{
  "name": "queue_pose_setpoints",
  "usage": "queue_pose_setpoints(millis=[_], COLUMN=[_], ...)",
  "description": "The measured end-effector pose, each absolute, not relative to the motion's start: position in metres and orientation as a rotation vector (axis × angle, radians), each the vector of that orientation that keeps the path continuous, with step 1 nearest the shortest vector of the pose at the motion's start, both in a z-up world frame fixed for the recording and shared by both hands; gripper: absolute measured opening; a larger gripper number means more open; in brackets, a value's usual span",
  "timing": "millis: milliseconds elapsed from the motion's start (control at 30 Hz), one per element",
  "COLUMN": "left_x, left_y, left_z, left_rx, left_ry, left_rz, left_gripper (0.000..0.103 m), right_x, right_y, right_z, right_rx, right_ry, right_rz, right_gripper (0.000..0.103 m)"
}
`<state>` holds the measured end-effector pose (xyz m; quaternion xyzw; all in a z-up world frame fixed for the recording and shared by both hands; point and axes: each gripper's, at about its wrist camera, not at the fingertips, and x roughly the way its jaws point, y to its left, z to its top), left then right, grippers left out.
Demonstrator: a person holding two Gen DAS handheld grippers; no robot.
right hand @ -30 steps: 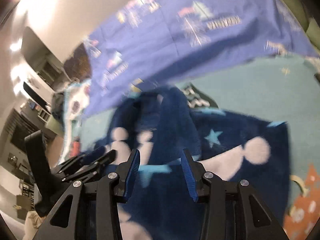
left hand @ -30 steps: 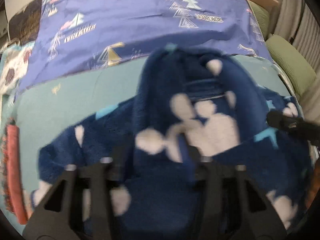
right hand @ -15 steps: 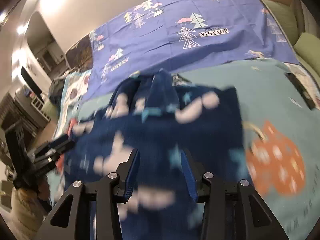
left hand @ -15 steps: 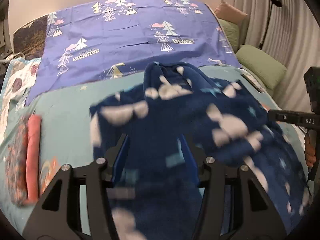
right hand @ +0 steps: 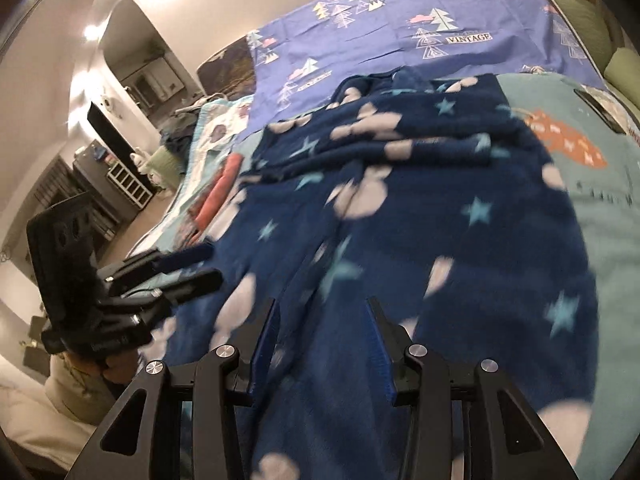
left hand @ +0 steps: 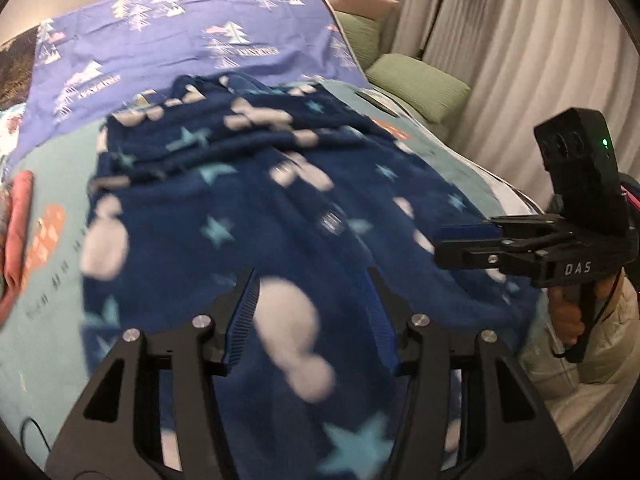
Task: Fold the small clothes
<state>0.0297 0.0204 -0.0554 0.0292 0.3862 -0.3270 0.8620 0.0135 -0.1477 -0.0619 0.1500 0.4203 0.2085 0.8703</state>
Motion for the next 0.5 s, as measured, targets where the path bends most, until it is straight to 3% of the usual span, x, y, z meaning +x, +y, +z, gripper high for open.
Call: queue_pose_setpoints(millis=[500], left_x=[-0.062], left_y=[-0.019], left_z=[-0.088], left_rx=[0.141], left_ry=[0.867], left_rz=[-0.732], left_gripper=[0.058], right_x=[-0.086], right_y=[-0.144], right_z=[-0.087], right_rx=[0.290], right_ry=[0.839], right_rz=[0.388], right_gripper=[0.043])
